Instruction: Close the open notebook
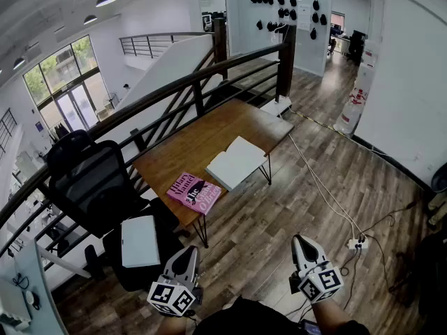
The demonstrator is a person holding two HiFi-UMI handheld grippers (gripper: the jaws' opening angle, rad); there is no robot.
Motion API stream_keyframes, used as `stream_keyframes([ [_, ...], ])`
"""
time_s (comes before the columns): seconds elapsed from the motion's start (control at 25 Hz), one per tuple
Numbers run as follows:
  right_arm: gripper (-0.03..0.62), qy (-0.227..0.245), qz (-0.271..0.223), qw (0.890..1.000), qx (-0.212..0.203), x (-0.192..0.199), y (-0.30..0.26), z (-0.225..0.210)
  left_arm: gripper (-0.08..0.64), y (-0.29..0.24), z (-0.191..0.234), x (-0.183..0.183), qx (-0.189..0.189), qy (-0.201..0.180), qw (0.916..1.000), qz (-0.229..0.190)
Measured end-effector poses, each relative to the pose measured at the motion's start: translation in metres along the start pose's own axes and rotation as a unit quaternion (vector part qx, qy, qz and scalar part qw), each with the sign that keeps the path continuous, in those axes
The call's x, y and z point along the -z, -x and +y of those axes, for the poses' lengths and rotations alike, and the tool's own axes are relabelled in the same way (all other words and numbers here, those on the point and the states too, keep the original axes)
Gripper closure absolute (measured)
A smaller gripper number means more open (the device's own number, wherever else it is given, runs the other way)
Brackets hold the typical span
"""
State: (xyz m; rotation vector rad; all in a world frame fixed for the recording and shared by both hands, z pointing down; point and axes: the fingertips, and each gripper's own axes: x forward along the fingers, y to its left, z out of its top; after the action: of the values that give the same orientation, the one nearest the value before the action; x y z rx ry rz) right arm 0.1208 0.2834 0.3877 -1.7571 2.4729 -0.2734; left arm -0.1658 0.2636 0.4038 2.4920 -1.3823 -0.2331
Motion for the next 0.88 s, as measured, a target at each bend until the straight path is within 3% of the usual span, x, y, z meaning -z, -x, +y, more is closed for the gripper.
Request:
stream_keyframes([
  [0.88, 0.595, -0.039, -0.017, 0.999, -0.014, -0.009, -0.004, 0.009, 0.534, -0.005, 0.002, -0.011, 0.000, -0.003, 0.9999, -0.013],
])
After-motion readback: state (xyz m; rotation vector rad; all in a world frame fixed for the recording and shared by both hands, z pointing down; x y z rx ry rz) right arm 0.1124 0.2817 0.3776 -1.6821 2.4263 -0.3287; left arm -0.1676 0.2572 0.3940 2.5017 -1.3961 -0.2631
